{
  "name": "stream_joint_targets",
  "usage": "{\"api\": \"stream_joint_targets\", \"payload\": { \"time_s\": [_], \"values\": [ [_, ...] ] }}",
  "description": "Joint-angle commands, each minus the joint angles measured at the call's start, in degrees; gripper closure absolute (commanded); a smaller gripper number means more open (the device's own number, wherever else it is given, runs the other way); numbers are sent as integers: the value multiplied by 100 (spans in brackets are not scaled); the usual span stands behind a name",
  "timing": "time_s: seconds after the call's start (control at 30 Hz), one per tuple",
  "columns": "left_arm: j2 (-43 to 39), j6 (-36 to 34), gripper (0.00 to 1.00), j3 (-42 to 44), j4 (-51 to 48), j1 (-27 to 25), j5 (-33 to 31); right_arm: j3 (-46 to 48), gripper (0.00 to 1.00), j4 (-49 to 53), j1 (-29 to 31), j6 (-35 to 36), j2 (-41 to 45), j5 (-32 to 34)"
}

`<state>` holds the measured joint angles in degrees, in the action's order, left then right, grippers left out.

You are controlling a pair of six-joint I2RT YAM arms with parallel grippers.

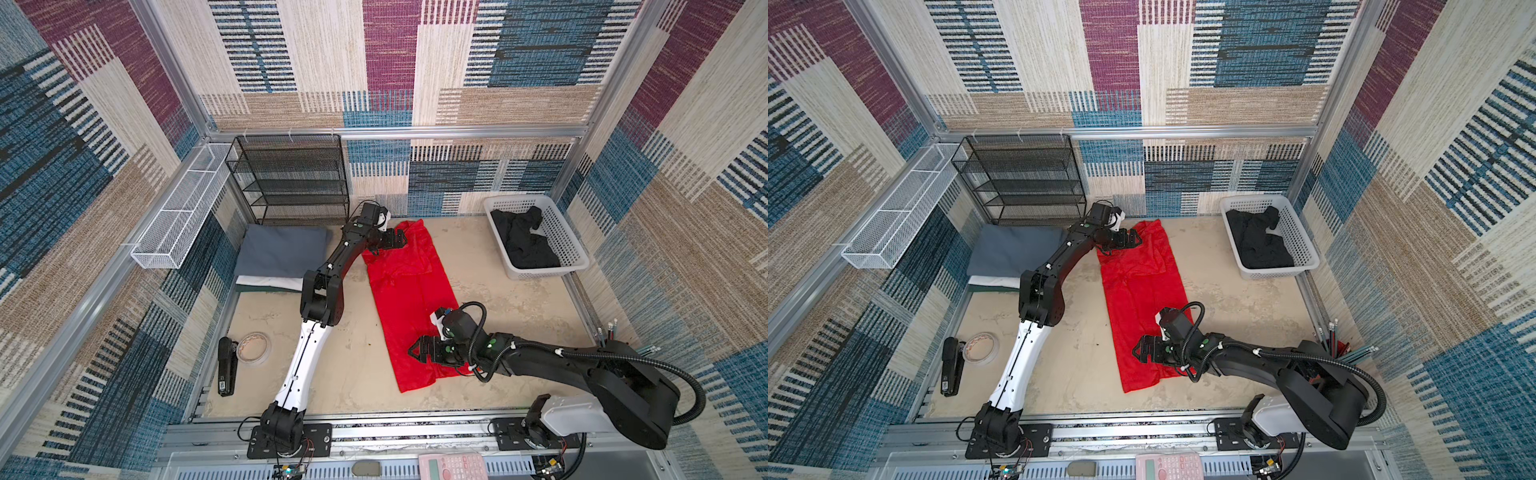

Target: Fold and stack the t-shirts

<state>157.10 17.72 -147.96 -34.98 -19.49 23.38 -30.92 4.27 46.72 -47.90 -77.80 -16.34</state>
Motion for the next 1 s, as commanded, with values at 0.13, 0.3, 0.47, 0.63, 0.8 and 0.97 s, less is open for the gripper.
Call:
{"api": "stream_joint_targets", "payload": {
  "time_s": [0.13,0.3,0.47,0.63,0.8,0.97],
  "values": [
    [-165,9,2,-137,-118,-64,547,-657,1,1658,17,360,480,749],
    [-502,4,2,-69,-107,-176,648,-895,1,2048,-164,280,683,1122],
    [-847,58,2,24,-173,-252,624,-330,1,2030,-818,56,1086,982],
    [-1437,78,2,187,-329,-391,455,0,1,2262,-1237,16,1379,1184],
    [-2310,168,2,1241,7,-530,305,257,1,2166,-1596,88,1372,1247],
    [-3273,292,2,2675,575,-678,72,328,1,1958,-2067,205,1373,1352]
  ]
}}
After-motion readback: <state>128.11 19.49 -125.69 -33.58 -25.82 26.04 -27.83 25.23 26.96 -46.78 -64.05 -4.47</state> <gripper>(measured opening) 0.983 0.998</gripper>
